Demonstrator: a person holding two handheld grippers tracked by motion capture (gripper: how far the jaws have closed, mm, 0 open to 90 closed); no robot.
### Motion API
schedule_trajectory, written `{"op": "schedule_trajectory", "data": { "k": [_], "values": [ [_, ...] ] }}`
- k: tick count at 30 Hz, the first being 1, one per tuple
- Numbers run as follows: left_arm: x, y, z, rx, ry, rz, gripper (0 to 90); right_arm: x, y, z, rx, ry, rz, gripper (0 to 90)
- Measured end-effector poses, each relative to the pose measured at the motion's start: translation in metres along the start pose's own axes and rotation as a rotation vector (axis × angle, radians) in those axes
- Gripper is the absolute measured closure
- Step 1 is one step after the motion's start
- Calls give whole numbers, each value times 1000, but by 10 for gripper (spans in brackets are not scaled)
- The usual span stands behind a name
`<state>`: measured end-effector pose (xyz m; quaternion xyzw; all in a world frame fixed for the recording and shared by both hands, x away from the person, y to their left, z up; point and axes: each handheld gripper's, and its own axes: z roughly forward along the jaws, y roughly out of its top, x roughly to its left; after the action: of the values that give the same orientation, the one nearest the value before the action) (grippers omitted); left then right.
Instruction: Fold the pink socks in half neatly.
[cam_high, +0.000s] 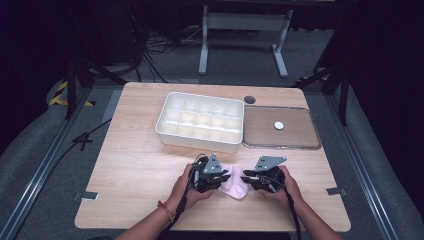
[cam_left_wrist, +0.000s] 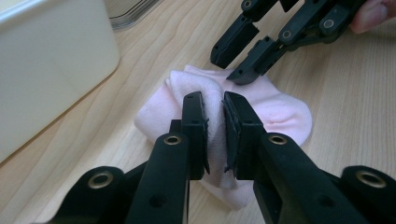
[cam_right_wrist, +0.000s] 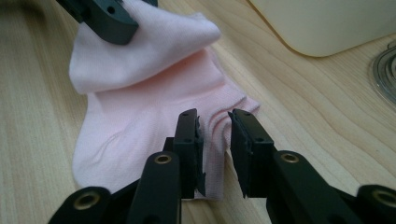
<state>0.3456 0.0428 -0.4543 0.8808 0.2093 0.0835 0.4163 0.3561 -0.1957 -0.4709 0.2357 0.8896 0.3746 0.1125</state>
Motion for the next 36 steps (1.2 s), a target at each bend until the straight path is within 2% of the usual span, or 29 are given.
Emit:
{"op": "schedule_trajectory", "data": {
  "k": [1,3,4,11,12,13,16,17,21,22,26,28,32,35,36],
  "values": [
    [-1,1,2,11,-2,11,795,0,0,0,1,-2,-6,730],
    [-3,1,7,9,-5,-2,793,0,0,0,3,-12,-10,723],
    [-3,1,8,16,-5,13,790,0,0,0,3,-14,-9,722],
    [-6,3,10,-19,-40,0,687,-2,-1,-1,-1,-10,-3,717],
    [-6,4,8,-30,-52,1,687,-2,-1,-1,-1,-10,-3,717],
    [-7,5,7,-47,-60,-16,687,-2,-1,-1,-1,-10,-4,717],
    [-6,5,-2,-84,-77,-18,706,-2,-1,-1,2,-7,-4,718],
    [-6,5,-2,-84,-77,-18,706,-2,-1,-1,2,-7,-4,718],
    [-2,9,-19,-107,-56,-13,734,-2,-2,-1,9,8,0,733],
    [0,9,-22,-109,-46,-11,777,-3,-2,-1,6,12,-1,735],
    [5,2,-27,-68,-21,-8,814,-3,-2,-1,5,13,1,734],
    [5,-4,-22,-17,-24,13,815,-3,-2,-1,6,12,1,734],
    [3,-8,-15,13,-35,26,809,-3,-2,-1,6,12,2,731],
    [-1,-10,-8,67,-41,70,805,-3,-2,-2,12,3,-3,710],
    [-4,-10,-6,89,-29,85,805,-3,-2,-2,12,3,-3,710]
  ]
}}
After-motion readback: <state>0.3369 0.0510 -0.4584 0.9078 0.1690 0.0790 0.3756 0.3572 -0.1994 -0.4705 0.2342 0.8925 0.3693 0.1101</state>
